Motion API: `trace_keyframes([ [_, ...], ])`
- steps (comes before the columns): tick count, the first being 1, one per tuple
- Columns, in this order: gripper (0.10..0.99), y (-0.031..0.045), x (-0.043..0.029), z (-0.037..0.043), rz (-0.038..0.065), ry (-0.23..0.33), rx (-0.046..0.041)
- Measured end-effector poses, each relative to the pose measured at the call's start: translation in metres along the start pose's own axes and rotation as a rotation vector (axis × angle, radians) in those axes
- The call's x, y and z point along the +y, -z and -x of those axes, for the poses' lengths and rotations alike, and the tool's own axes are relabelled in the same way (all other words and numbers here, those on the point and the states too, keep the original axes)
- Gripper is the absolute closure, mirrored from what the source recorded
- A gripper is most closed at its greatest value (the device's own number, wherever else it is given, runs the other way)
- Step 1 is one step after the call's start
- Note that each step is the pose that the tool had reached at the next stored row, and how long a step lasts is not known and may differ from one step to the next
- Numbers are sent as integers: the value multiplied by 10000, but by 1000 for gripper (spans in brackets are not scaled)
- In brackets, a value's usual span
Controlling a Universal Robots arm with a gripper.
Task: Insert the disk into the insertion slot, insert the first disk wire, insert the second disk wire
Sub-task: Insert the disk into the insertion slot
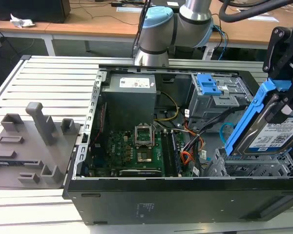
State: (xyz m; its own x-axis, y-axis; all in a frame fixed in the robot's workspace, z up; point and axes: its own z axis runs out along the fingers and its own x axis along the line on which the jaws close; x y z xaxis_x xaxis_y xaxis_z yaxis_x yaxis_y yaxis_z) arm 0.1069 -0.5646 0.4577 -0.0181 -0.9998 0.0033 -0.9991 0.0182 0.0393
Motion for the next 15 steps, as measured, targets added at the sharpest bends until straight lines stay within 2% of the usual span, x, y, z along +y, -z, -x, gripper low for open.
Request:
trace_keyframes([
  [5,722,-124,-20,6,0,1,0],
  [9,722,-160,-51,42,0,-1,-1],
  [15,722,-225,-54,49,0,1,7],
])
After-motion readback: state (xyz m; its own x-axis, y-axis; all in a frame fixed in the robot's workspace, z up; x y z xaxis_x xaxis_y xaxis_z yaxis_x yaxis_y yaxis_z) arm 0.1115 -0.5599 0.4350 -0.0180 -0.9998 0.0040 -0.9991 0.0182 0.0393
